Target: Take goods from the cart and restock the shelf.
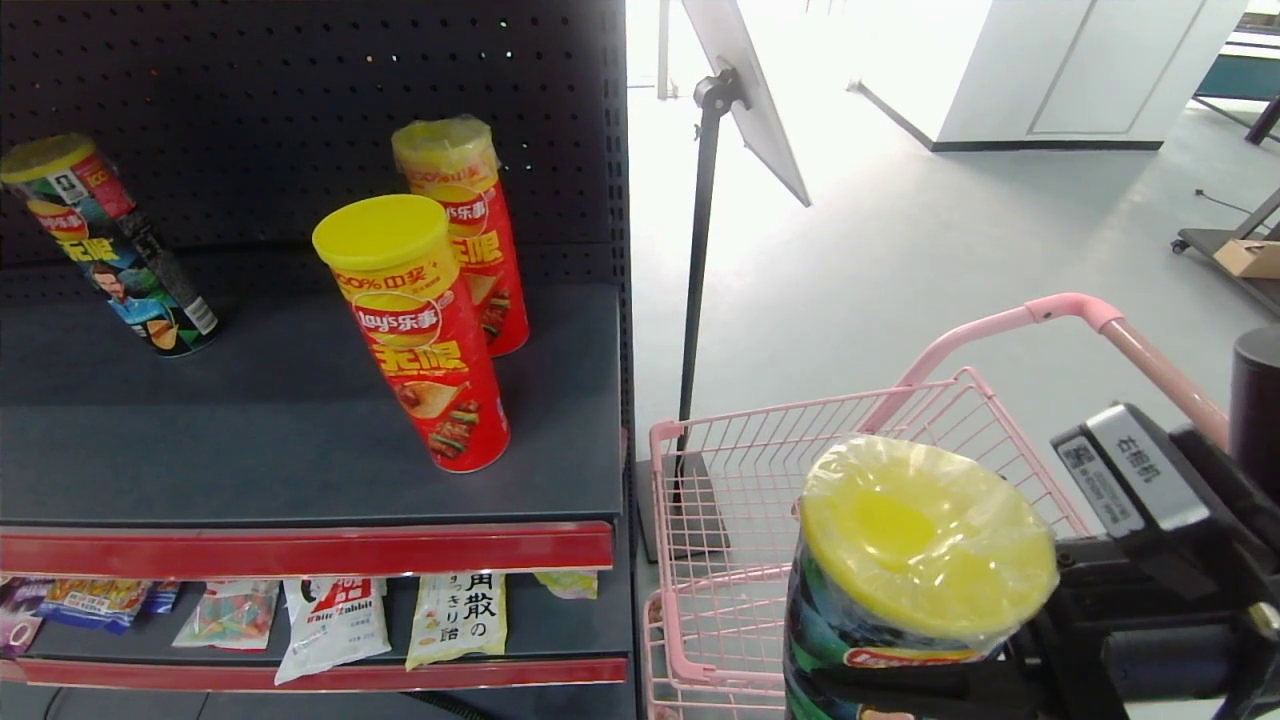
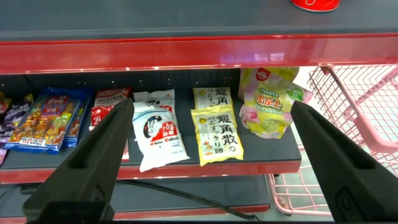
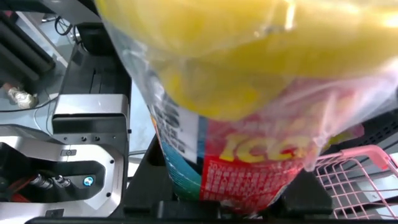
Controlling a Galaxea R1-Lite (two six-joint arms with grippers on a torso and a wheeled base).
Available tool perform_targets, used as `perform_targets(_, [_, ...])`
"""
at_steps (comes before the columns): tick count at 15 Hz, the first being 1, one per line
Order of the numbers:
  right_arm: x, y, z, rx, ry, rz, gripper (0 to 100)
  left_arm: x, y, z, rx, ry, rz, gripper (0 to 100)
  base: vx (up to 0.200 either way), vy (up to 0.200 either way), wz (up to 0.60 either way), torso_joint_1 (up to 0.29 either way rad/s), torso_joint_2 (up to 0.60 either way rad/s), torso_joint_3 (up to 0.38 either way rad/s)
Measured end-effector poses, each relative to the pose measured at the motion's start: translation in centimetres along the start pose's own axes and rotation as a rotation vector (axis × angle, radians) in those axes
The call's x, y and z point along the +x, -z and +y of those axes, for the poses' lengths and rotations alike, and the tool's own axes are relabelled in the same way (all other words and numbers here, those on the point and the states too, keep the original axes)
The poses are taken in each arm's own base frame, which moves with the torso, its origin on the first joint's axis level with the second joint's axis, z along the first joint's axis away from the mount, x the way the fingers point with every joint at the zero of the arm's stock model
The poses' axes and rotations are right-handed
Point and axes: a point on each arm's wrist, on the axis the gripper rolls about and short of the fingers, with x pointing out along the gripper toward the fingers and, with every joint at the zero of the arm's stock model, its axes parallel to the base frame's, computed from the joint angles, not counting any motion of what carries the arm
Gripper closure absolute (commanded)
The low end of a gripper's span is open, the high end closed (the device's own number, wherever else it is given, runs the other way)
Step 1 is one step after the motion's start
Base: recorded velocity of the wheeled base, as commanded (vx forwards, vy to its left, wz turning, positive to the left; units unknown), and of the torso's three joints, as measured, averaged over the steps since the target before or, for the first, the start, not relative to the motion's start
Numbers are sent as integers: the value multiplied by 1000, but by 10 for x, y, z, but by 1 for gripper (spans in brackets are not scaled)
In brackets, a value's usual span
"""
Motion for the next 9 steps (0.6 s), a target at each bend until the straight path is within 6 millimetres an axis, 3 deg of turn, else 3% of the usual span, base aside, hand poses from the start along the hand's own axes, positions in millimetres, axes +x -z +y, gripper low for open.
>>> perform_targets(3, [3, 1, -1, 5, -6, 7, 100, 0, 0, 0, -1, 0, 0, 0, 0, 0, 0, 0, 0, 0])
perform_targets(9, [5, 4, -2, 11, -8, 15, 100, 0, 0, 0, -3, 0, -1, 0, 0, 200, 0, 2, 0, 0])
